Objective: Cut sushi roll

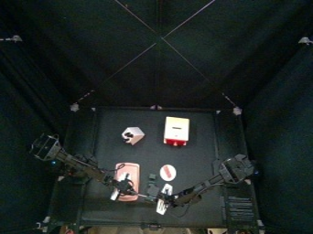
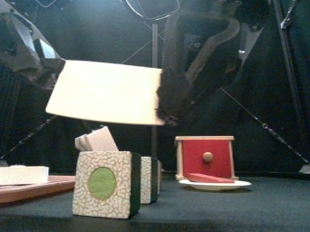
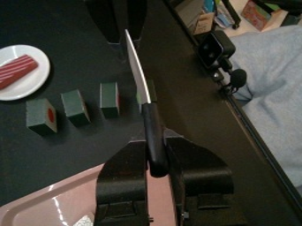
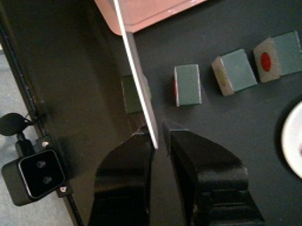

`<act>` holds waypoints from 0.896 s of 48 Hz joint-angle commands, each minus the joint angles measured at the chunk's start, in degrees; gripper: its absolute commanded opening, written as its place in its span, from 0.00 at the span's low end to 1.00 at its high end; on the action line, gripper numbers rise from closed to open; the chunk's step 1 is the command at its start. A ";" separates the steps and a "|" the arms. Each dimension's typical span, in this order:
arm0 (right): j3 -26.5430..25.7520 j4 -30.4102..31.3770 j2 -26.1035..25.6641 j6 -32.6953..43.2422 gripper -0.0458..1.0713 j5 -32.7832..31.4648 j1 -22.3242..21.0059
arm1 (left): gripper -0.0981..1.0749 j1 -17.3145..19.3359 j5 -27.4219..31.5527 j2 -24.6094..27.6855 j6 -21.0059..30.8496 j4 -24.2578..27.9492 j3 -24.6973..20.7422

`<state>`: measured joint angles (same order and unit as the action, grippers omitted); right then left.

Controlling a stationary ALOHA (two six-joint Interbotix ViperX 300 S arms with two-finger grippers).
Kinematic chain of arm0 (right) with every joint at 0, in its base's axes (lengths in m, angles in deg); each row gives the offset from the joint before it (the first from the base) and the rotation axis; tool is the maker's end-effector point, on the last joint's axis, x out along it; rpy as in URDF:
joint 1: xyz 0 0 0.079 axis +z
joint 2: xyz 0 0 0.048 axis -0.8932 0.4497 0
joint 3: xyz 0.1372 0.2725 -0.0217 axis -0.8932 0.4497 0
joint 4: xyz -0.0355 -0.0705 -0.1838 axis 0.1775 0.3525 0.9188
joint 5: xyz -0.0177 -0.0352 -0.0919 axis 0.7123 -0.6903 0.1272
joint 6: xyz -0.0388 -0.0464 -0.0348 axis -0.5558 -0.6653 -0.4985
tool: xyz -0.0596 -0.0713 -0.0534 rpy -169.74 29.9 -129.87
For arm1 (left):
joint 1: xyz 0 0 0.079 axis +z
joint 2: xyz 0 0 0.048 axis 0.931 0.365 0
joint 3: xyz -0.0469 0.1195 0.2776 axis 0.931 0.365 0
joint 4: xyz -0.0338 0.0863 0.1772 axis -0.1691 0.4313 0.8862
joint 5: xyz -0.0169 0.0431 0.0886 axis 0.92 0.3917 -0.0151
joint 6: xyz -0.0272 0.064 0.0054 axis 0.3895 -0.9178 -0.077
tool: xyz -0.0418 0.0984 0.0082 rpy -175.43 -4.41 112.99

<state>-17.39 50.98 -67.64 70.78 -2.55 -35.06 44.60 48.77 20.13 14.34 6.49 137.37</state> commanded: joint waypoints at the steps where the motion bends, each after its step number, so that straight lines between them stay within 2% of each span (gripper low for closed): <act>1: -1.93 0.09 -2.90 -0.09 0.60 -0.79 -0.09 | 0.33 0.44 -0.26 -1.32 -0.09 0.09 -0.79; 27: -2.72 -0.62 -3.16 -0.09 0.60 -3.16 0.53 | 0.33 0.62 -0.53 -5.01 0.00 -0.09 1.49; 43: -2.81 -0.62 -3.25 0.00 0.60 -3.08 0.44 | 0.33 0.62 -1.14 -5.27 0.00 -0.09 2.72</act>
<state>-18.80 50.19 -67.81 70.78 -5.71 -34.62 45.21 48.16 15.30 14.34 6.49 140.88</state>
